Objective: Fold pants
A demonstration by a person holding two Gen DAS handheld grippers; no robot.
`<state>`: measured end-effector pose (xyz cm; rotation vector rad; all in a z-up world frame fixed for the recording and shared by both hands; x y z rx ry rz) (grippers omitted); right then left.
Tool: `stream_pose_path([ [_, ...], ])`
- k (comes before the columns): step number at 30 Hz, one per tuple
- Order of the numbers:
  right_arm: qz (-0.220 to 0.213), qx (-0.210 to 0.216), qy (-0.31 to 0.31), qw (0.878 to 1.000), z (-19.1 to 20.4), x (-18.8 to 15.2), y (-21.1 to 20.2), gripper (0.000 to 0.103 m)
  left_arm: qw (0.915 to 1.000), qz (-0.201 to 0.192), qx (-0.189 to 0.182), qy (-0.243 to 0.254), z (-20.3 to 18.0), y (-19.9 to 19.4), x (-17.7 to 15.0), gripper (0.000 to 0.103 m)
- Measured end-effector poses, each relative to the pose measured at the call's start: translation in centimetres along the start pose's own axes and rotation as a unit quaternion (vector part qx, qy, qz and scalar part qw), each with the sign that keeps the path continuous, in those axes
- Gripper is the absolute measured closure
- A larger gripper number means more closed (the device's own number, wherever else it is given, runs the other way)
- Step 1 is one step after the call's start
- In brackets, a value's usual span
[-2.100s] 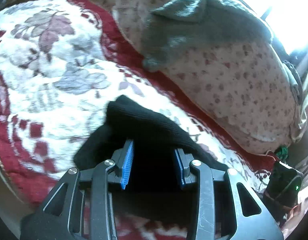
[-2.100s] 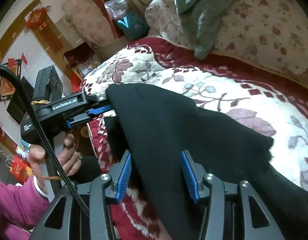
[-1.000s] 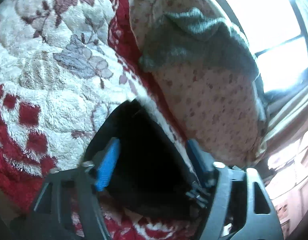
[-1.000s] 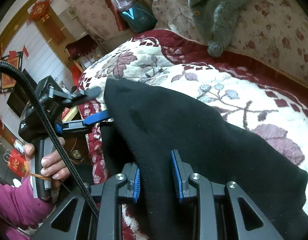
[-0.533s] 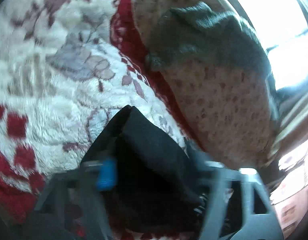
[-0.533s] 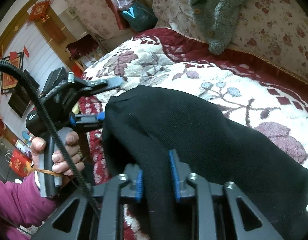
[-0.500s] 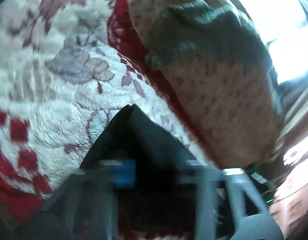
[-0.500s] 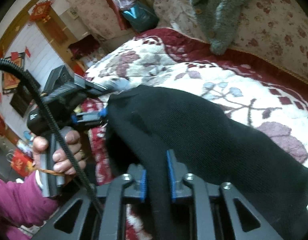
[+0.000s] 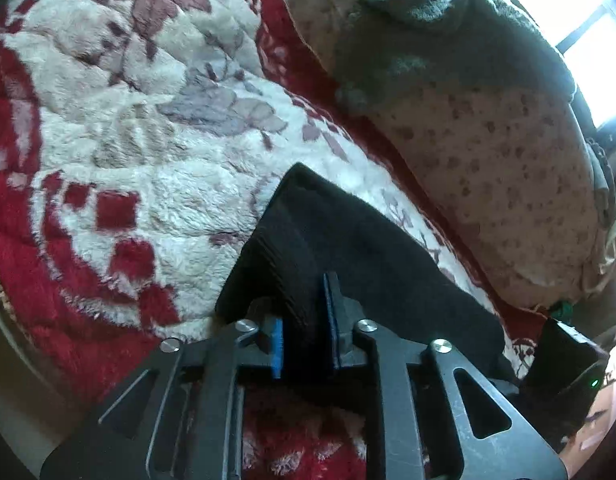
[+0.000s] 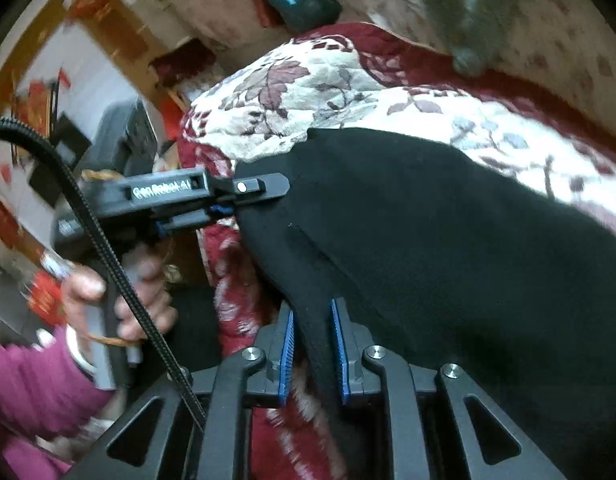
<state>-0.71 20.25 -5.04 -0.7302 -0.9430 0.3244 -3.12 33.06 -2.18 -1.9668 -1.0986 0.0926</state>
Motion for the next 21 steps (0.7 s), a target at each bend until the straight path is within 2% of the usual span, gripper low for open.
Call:
stream_pose_path([
  [2, -0.017, 0.003, 0.012, 1.000, -0.4, 0.1, -2.6, 0.076, 0.9997, -0.021, 0.009, 0.013, -0.2, -1.2, 0.3, 0.075],
  [5, -0.058, -0.045, 0.028, 0.997, -2.9, -0.9, -8.9, 0.074, 0.9963, -0.074, 0.037, 0.025, -0.5, -3.8, 1.2, 0.073],
  [9, -0.085, -0.115, 0.063, 0.988, -7.1, -3.7, -16.7, 0.069, 0.9939, -0.095, 0.019, 0.054, -2.8, -5.9, 1.2, 0.073],
  [12, -0.075, -0.163, 0.065, 0.982, -9.4, -6.5, -21.4, 0.068, 0.9918, -0.062, -0.011, 0.111, -6.8, -5.4, -0.7, 0.064],
  [14, -0.055, -0.198, 0.060, 0.977, -10.6, -8.5, -24.0, 0.068, 0.9876, -0.029, -0.041, 0.149, -9.7, -4.4, -2.7, 0.049],
  [16, -0.036, -0.229, 0.057, 0.971, -11.6, -10.7, -26.2, 0.067, 0.9813, 0.008, -0.063, 0.181, -12.2, -2.9, -4.9, 0.048],
  [19, -0.008, -0.263, 0.064, 0.963, -13.1, -14.1, -29.1, 0.064, 0.9652, 0.071, -0.084, 0.237, -16.0, -0.3, -9.2, 0.048],
  [21, 0.010, -0.283, 0.069, 0.957, -13.8, -16.7, -31.0, 0.063, 0.9550, 0.091, -0.088, 0.268, -17.8, 0.7, -11.5, 0.048],
])
Point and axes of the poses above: each gripper's, at about its wrist camera, not at the fingertips, and y roughly the way its jaws point, z to its left, x to its top, the point moved 8 cm from there along y, roughly the way its jaws point, and after that the axes turned 14 degrees about -y, right-handed, at the moved point
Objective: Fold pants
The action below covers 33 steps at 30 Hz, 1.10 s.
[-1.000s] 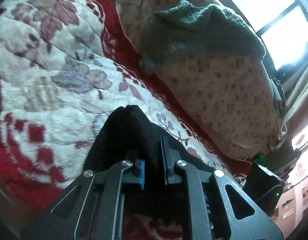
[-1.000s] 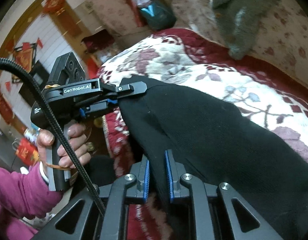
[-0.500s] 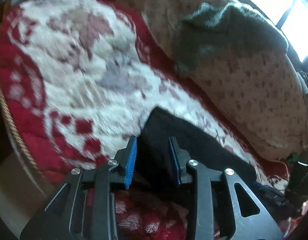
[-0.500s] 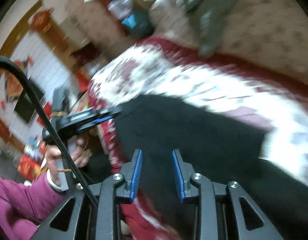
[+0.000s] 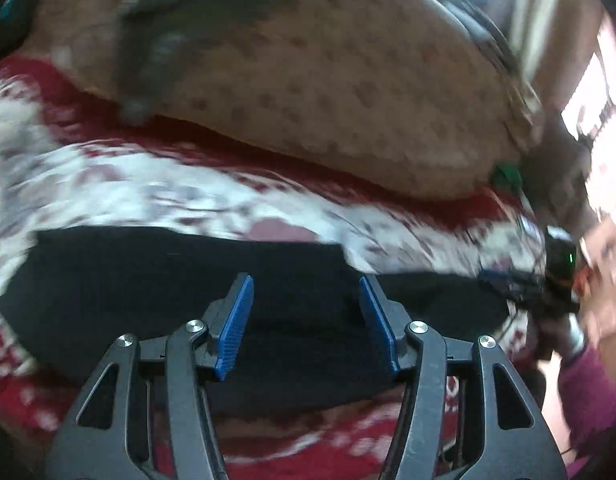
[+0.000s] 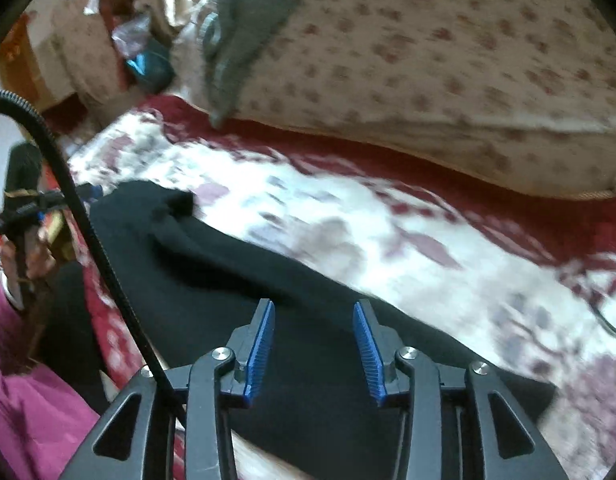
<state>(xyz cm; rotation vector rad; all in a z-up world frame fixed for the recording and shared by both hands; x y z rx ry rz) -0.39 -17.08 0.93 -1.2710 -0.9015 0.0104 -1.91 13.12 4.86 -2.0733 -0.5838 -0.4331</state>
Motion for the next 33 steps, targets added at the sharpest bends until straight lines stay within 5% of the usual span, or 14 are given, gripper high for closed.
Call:
stream_pose_path([
  [4, 0.027, -0.032, -0.017, 0.999, -2.1, -3.5, -1.4, 0.060, 0.9956, 0.042, -0.005, 0.083, -4.2, 4.0, -1.4, 0.048],
  [11, 0.043, -0.059, -0.051, 0.996, -4.5, -5.2, -1.4, 0.055, 0.9868, 0.097, -0.009, 0.130, -7.1, 8.4, -2.1, 0.048],
  [18, 0.070, -0.010, -0.140, 0.988, -3.2, -2.8, 1.0, 0.054, 0.9674, 0.140, -0.023, 0.210, -9.2, 9.6, -2.2, 0.048],
  [24, 0.108, 0.053, -0.179, 0.976, -2.2, -2.2, 3.6, 0.057, 0.9557, 0.180, 0.002, 0.233, -8.4, 11.8, -2.3, 0.048],
  [33, 0.139, 0.046, -0.266, 0.953, 0.0, -2.2, 3.9, 0.087, 0.9019, 0.229, 0.037, 0.364, -8.3, 12.8, -4.1, 0.048],
])
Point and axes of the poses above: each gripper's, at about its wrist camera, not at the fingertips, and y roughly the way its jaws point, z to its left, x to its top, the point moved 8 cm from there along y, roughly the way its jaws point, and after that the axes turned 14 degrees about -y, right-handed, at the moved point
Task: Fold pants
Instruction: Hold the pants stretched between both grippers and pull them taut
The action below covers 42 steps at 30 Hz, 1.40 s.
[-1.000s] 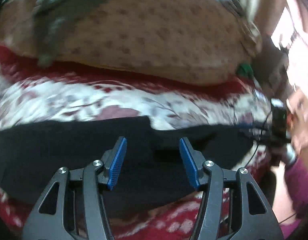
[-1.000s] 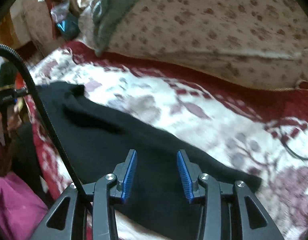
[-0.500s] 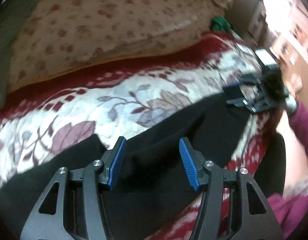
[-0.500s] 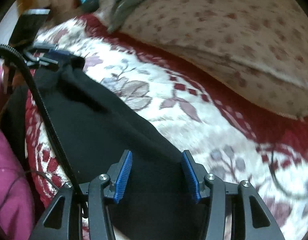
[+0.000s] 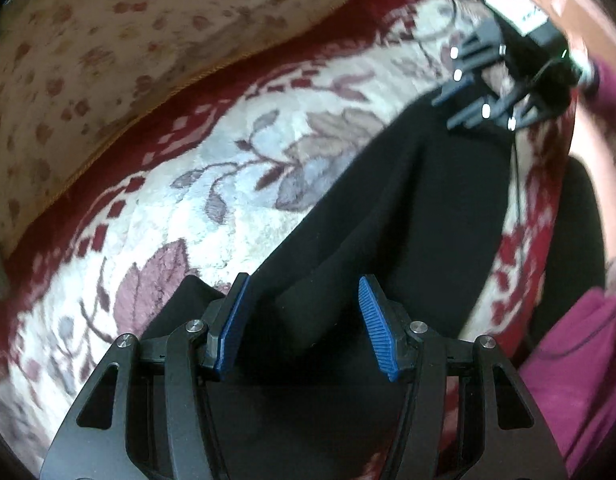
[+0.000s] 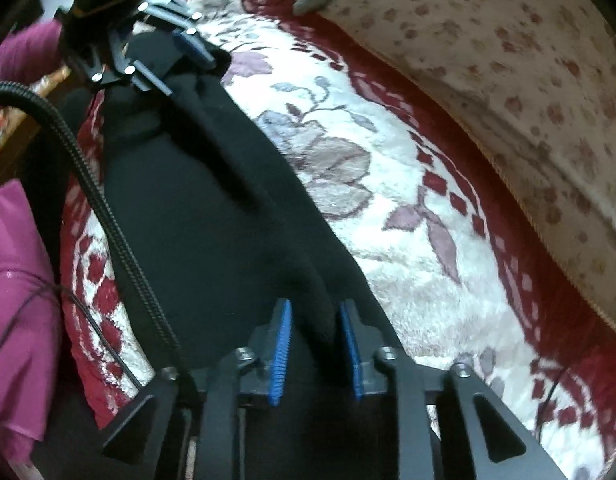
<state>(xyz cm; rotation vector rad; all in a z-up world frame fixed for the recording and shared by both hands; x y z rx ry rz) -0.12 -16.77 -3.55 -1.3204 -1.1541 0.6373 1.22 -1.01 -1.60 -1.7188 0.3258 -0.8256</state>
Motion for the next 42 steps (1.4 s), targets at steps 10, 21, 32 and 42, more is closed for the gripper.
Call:
stream_pose_path([
  [10, 0.015, -0.061, -0.007, 0.998, -0.2, 0.5, -0.9, 0.098, 0.9991, -0.027, 0.032, 0.006, -0.2, 1.1, 0.8, 0.097],
  [21, -0.050, -0.046, 0.060, 0.996, -3.2, 0.8, -3.5, 0.103, 0.9981, -0.047, -0.008, -0.039, 1.1, -0.2, 1.5, 0.100],
  [32, -0.033, 0.012, 0.032, 0.999, -1.6, 1.8, -1.2, 0.096, 0.9996, 0.009, -0.027, -0.004, 0.3, 0.2, 0.1, 0.070],
  [42, -0.020, 0.108, 0.060, 0.992, -1.7, 1.3, 0.5, 0.071, 0.9978, 0.043, -0.048, 0.017, 0.1, 1.5, 0.2, 0.070],
])
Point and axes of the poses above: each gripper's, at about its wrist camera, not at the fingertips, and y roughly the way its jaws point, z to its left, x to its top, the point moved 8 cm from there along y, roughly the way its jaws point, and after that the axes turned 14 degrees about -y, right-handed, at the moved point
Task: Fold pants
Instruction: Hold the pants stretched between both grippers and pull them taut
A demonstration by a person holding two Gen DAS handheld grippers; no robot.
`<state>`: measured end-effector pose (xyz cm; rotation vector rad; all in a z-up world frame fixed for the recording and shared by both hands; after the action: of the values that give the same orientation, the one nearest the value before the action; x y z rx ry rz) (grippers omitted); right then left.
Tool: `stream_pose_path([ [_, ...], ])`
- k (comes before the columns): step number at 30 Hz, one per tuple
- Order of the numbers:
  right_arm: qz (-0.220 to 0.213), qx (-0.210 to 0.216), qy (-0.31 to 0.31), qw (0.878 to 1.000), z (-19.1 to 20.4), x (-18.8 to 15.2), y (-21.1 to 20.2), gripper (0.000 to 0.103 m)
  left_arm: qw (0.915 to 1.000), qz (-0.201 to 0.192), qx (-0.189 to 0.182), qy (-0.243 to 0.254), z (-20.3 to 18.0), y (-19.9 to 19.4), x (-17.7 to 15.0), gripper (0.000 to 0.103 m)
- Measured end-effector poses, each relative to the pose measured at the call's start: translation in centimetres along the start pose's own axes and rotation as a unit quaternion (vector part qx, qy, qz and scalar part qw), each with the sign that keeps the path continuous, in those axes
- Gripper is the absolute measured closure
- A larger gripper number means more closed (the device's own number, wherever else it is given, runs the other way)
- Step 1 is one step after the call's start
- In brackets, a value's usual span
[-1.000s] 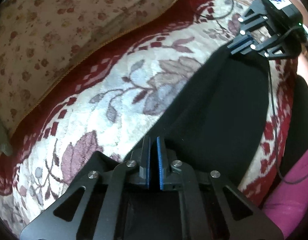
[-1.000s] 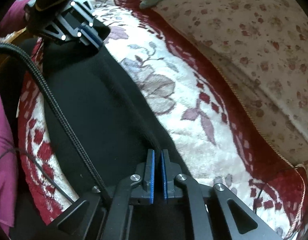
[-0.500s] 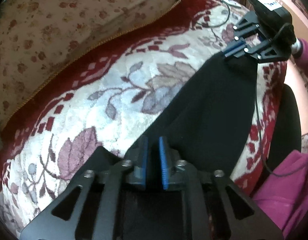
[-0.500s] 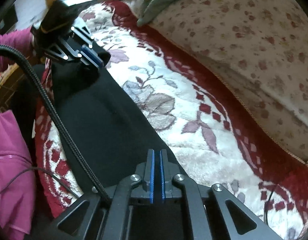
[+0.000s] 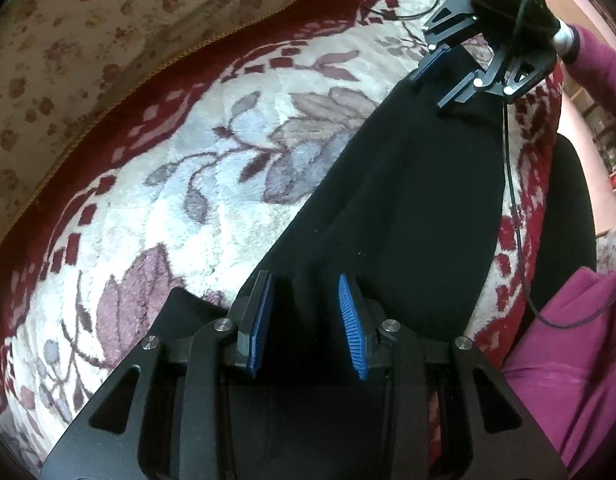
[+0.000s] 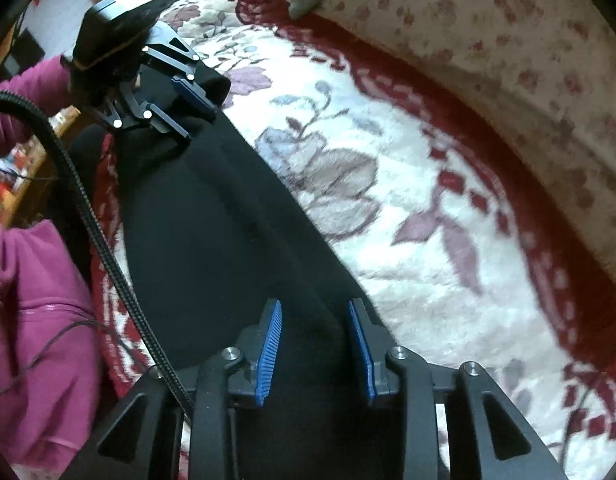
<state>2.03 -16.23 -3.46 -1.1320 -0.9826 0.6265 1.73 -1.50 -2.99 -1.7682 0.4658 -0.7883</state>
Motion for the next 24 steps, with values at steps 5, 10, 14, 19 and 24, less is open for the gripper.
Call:
stream_pose_path([
  [5, 0.001, 0.022, -0.020, 1.000, 0.7, 0.2, 0.5, 0.071, 0.9999, 0.005, -0.011, 0.011, -0.2, 0.1, -0.1, 0.070],
  [10, 0.013, 0.007, -0.043, 0.999, 0.8, 0.7, 1.3, 0.090, 1.0000, -0.005, -0.002, 0.005, -0.3, 0.5, 0.0, 0.078],
  [14, 0.031, -0.059, -0.078, 0.995, 2.2, 1.0, 1.0, 0.098, 0.9994, -0.032, 0.016, 0.005, -0.6, 0.3, -0.3, 0.095],
  [19, 0.022, -0.103, -0.075, 0.992, 2.1, 1.5, -1.0, 0.099, 0.9980, -0.056, 0.019, -0.023, -0.1, -1.0, 0.5, 0.098],
  [24, 0.023, -0.131, -0.069, 0.989, 0.8, 2.1, -1.7, 0.099, 0.9966, -0.073, 0.029, -0.027, 0.3, -1.6, 1.6, 0.098],
])
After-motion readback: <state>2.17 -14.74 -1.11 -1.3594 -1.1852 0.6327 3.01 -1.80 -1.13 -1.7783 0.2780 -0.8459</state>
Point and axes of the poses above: each gripper's, at about its wrist camera, not at the fingertips, and y roughly the way its jaws point, z to its left, x to its top, the point moved 8 cm from there along y, roughly the way its jaws point, and after that the axes turned 14 degrees about -y, right-handed, at the moved point
